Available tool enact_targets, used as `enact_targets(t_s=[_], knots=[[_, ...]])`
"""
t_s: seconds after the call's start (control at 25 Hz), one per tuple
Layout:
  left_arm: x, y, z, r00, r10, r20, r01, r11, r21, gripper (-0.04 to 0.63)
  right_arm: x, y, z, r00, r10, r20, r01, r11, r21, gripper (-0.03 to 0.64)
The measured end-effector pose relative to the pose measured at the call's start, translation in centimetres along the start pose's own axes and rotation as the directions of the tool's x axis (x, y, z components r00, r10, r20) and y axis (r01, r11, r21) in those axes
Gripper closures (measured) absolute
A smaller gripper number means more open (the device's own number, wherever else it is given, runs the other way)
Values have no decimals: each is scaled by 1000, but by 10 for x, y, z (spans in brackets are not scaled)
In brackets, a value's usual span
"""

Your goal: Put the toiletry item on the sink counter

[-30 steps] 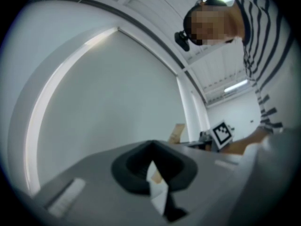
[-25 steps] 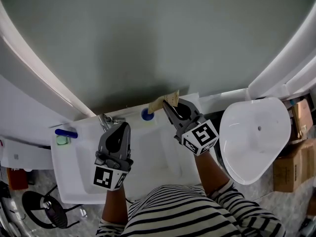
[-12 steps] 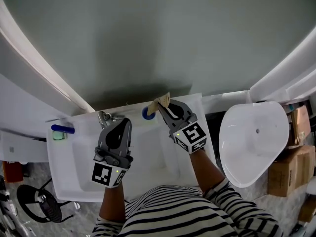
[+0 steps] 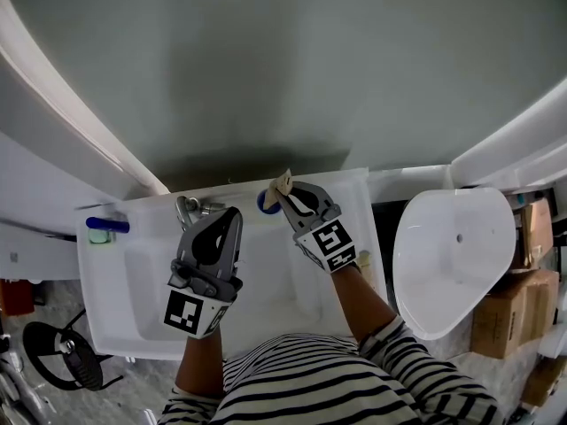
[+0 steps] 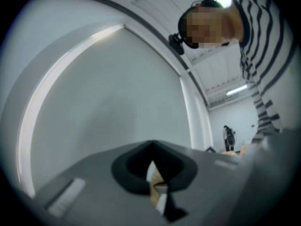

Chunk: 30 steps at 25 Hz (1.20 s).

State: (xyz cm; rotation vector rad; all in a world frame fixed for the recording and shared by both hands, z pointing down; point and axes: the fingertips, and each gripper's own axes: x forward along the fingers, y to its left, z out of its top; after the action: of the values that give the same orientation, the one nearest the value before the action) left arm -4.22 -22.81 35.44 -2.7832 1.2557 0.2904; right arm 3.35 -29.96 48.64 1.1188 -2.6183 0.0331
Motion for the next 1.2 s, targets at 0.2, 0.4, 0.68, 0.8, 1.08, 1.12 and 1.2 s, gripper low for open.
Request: enact_targets(t_s=[0.2,0.4,0.68,0.8,1.08,1.12,1.2], knots=[[2,6,-3,1000,5,5,-5,1000,-8,589,14,4,-21,999,7,-53,-9,1000,-27,589],[4,9,-1,1000,11,21,-10,1000,-18,589,25,6,-39,995,21,-96,-24,999,-38,589],[8,8,3,1000,15,26,-14,999,-47,589,37,10,-60,988,30,-154,-39,998,-54,589],[7,7,1,1000,5,29,-4,999,-41,589,40,12,-67,985,33,-167,-43,998,-53,589],[7,7,1,1000,4,31,-3,999,-34,589,44,12,-71,983,41,-180,-49,998,-43,589],[7,7,2,1000,8,26,-7,999,-44,589,44,12,-71,983,41,-180,-49,998,-40,589],[8,6,2,1000,12,18,-11,999,-53,589,44,12,-71,983,40,-182,-47,998,-37,589]])
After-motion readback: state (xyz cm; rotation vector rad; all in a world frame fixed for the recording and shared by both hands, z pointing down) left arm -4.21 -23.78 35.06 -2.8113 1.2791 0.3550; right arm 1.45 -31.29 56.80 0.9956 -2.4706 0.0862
